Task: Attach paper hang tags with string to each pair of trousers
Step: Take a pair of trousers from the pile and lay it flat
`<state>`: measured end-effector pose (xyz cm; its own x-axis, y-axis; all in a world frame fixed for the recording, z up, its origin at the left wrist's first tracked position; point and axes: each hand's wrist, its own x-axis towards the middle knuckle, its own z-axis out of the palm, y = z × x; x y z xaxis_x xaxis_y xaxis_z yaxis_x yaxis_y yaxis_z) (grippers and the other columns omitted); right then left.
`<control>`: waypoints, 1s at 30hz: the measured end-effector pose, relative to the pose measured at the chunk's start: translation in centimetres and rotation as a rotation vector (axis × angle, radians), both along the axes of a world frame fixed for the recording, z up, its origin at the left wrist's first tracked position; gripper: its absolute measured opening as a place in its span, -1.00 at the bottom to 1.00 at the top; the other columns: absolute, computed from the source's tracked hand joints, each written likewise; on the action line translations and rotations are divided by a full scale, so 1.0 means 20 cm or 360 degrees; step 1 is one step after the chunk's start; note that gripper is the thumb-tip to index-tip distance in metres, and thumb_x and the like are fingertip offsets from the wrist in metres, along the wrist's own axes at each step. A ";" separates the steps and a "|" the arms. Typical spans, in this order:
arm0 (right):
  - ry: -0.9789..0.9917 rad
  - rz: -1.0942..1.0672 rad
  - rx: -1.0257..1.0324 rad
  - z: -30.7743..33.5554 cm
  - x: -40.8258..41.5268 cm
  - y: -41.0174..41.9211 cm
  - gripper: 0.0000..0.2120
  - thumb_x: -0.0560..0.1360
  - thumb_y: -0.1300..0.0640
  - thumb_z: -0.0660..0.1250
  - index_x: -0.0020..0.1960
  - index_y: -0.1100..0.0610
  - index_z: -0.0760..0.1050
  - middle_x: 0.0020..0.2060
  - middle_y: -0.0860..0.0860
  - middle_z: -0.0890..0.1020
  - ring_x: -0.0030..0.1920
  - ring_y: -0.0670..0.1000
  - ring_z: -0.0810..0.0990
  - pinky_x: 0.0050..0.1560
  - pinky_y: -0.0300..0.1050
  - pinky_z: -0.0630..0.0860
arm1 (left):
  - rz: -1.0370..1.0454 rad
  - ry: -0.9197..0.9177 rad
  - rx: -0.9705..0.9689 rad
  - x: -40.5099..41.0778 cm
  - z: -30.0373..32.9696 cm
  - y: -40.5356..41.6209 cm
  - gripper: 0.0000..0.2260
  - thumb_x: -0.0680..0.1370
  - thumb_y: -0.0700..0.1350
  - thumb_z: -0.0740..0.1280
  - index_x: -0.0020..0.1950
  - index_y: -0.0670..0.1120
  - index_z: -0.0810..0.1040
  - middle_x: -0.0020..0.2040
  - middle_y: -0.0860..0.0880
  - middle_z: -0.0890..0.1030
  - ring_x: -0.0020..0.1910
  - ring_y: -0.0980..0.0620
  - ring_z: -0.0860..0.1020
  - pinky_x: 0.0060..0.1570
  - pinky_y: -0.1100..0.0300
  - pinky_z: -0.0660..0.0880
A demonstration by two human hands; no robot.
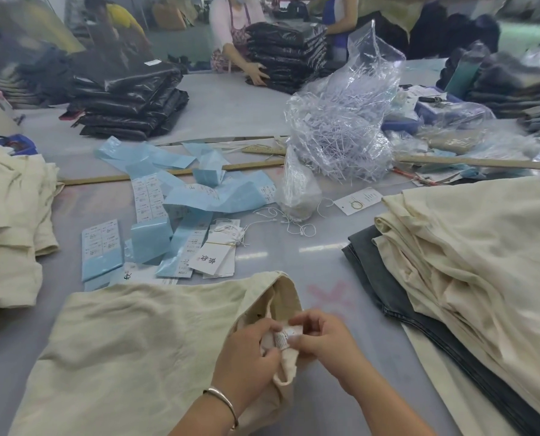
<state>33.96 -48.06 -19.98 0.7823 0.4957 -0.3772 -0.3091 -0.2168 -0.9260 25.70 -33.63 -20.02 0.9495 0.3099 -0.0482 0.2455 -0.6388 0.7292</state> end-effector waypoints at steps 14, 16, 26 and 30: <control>-0.0195 0.0382 -0.0421 0.06 0.06 -0.01 -0.70 0.43 0.00 0.48 0.12 0.06 0.56 0.04 -0.06 0.60 -0.01 -0.09 0.60 -0.16 -0.25 0.56 | -0.0121 0.0025 -0.0050 0.03 0.00 -0.01 -0.80 0.49 -0.15 0.38 -0.21 0.18 0.55 -0.34 0.30 0.53 -0.28 0.26 0.48 -0.26 0.40 0.31; -0.0140 0.0441 -0.0448 0.09 0.08 -0.01 -0.74 0.43 -0.04 0.47 -0.02 0.12 0.58 -0.12 -0.03 0.61 -0.17 -0.04 0.59 -0.17 -0.16 0.56 | -0.0117 0.0002 -0.0067 0.03 0.01 -0.01 -0.84 0.51 -0.15 0.38 -0.20 0.11 0.59 -0.35 0.33 0.51 -0.30 0.28 0.47 -0.30 0.41 0.29; -0.0122 0.0658 -0.0472 0.12 0.21 -0.03 -0.89 0.42 0.15 0.48 -0.09 0.17 0.66 -0.32 -0.03 0.62 -0.35 -0.09 0.51 -0.31 -0.27 0.40 | -0.0025 0.0080 -0.0222 0.04 0.05 0.02 -0.83 0.45 -0.07 0.47 -0.02 0.14 0.58 -0.29 0.19 0.57 -0.26 0.22 0.50 -0.18 0.29 0.43; -0.0152 0.0437 -0.0215 0.09 0.20 -0.06 -0.93 0.41 0.24 0.48 -0.24 0.12 0.67 -0.32 -0.02 0.61 -0.28 -0.08 0.49 -0.21 -0.23 0.41 | -0.0056 0.0128 -0.0197 0.06 0.07 0.02 -0.82 0.50 -0.07 0.43 0.09 0.09 0.61 -0.12 0.17 0.60 -0.08 0.15 0.54 0.02 0.26 0.45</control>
<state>37.94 -49.33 -18.16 0.6612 0.6438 -0.3852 -0.1348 -0.4031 -0.9052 26.91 -33.24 -18.63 0.9512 0.2636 -0.1604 0.2855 -0.5543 0.7819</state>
